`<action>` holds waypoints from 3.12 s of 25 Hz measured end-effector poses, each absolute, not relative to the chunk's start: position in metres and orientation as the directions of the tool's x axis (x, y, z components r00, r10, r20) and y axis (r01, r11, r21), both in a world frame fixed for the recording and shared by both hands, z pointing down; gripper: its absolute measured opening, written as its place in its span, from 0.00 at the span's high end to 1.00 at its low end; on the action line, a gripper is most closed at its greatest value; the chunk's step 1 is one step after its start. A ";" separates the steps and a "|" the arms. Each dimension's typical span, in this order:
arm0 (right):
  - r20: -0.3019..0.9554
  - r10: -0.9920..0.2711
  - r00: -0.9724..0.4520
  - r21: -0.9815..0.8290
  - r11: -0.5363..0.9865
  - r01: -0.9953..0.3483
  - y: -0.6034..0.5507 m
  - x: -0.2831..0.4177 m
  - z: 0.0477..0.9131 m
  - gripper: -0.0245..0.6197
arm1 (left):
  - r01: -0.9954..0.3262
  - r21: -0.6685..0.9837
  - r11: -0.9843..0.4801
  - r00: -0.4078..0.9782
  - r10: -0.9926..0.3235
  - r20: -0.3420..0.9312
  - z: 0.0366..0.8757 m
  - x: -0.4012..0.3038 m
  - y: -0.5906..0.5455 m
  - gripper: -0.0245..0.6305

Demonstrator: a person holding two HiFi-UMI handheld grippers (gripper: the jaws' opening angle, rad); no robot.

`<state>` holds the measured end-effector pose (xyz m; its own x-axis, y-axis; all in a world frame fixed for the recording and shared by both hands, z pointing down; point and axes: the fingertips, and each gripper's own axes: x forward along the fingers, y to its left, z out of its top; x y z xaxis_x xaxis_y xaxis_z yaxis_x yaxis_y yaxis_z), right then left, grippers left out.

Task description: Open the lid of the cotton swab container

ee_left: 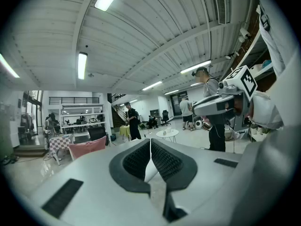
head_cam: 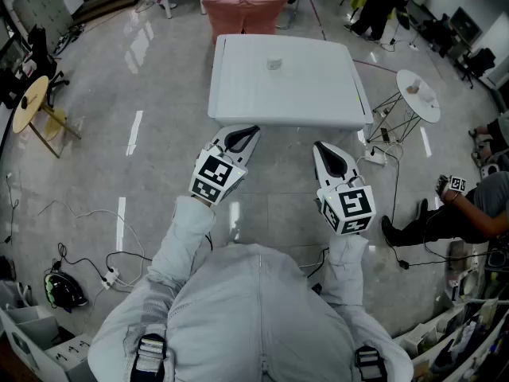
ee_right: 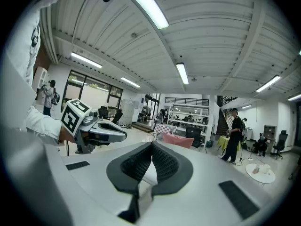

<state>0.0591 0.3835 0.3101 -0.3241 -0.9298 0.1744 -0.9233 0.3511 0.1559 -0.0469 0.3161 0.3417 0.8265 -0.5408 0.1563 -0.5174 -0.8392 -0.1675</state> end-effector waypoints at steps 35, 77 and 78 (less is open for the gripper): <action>0.122 -0.898 -0.422 0.234 0.439 -0.867 0.354 0.122 0.326 0.91 | -0.612 -0.162 -0.775 0.742 -0.632 0.222 0.367 -0.003 0.300 0.93; 0.280 -0.925 -0.258 0.129 0.303 -0.944 -0.047 0.160 0.380 0.91 | -0.490 -0.098 -0.866 0.835 -0.498 0.232 0.405 0.049 -0.102 0.93; 0.283 -0.925 -0.255 0.130 0.300 -0.945 -0.052 0.159 0.381 0.91 | -0.483 -0.092 -0.871 0.840 -0.490 0.234 0.408 0.049 -0.107 0.93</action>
